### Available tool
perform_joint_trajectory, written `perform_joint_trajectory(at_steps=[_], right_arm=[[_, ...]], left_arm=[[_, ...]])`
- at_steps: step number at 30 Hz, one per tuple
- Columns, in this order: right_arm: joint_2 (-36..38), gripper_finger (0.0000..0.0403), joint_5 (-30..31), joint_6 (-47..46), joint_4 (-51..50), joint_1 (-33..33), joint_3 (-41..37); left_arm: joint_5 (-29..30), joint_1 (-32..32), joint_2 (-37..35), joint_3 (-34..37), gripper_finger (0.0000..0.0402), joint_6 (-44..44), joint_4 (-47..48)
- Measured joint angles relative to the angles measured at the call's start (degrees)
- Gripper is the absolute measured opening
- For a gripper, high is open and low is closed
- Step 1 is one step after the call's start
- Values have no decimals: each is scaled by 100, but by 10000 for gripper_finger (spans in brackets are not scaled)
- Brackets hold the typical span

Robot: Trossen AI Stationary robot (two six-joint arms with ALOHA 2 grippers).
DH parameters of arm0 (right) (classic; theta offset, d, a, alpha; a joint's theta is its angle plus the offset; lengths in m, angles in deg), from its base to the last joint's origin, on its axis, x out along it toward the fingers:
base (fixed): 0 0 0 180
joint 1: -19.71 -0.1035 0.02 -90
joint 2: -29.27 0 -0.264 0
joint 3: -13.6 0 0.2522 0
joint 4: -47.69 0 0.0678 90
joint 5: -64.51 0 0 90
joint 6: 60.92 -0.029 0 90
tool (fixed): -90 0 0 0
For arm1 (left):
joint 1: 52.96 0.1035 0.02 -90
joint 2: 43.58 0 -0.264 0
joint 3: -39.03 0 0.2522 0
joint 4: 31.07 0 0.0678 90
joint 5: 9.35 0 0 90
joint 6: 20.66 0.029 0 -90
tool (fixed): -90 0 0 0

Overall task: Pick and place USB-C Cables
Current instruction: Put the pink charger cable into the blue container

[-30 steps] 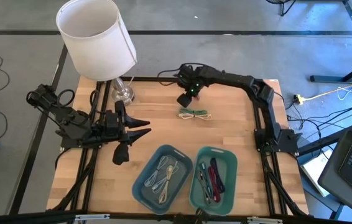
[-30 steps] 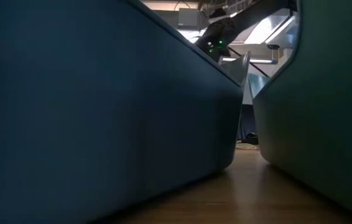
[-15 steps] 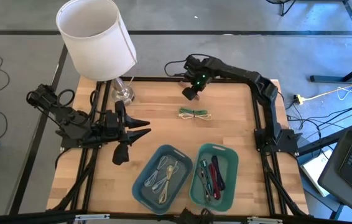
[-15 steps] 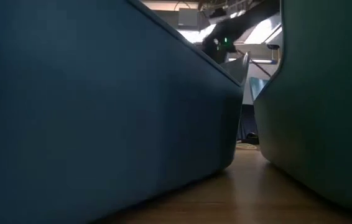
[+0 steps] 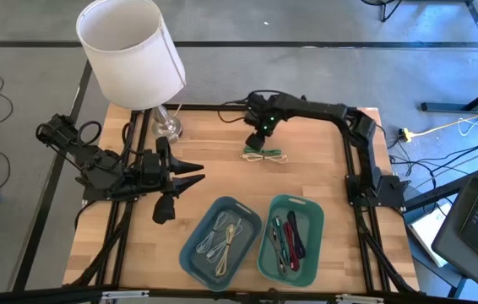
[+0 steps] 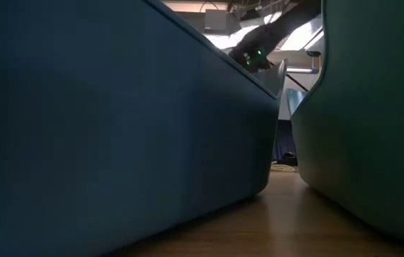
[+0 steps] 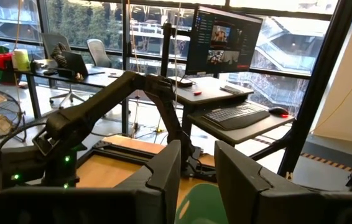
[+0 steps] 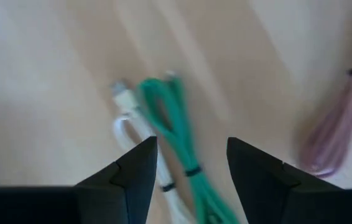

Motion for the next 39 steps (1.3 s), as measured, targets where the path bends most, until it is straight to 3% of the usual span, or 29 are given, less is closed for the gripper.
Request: perform_joint_trajectory(at_steps=[7, 22, 33, 39], right_arm=[[0, 198, -8, 7, 189, 389, -400], [0, 200, -65, 159, 391, 968, -353], [0, 260, 22, 4, 507, 1135, -353], [0, 242, 24, -170, 371, 1146, -354]], left_arm=[[-44, 0, -1, 0, 89, -43, 0], [-26, 0, -1, 0, 88, 19, 0], [-22, 0, 0, 0, 88, 20, 48], [-22, -2, -1, 0, 88, 21, 66]])
